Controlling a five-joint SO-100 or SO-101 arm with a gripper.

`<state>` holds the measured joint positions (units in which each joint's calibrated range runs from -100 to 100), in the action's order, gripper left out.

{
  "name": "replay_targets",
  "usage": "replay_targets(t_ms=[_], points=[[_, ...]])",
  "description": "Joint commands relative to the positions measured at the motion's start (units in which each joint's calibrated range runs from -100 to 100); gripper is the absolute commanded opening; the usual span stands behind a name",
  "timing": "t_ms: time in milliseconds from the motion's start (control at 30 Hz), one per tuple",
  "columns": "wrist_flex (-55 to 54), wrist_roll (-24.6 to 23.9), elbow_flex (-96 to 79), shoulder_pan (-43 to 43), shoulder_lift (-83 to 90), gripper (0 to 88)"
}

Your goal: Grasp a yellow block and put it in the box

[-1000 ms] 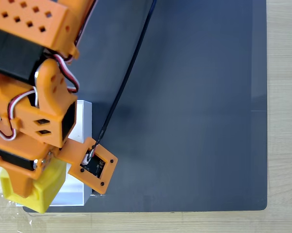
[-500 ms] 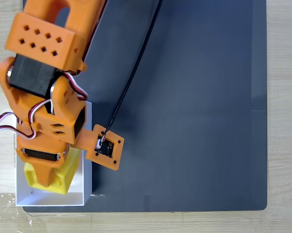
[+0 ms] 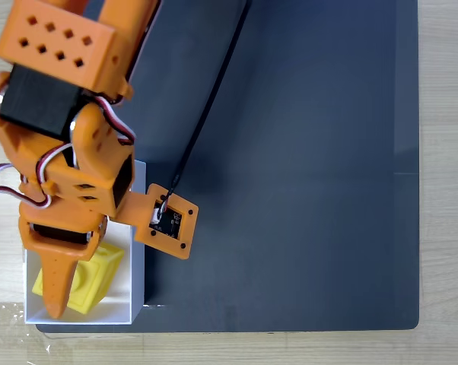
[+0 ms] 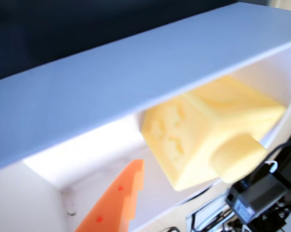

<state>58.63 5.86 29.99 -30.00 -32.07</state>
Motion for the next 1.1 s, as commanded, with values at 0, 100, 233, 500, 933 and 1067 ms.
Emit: replay_targets(t_ms=[0, 100, 233, 500, 933, 1067], points=[[-0.43, -0.25, 0.63, 1.89, 8.09, 42.8], [-0.26, -3.19, 0.63, 3.32, 14.27, 37.8], [2.45, -9.22, -0.37, 4.67, 23.85, 18.1], [11.26, -11.58, -21.08, 8.12, 48.34, 2.0], [12.57, -6.34, -81.23, 18.64, 96.65, 1.9], [12.66, -2.82, -99.33, 19.99, 113.51, 1.9]])
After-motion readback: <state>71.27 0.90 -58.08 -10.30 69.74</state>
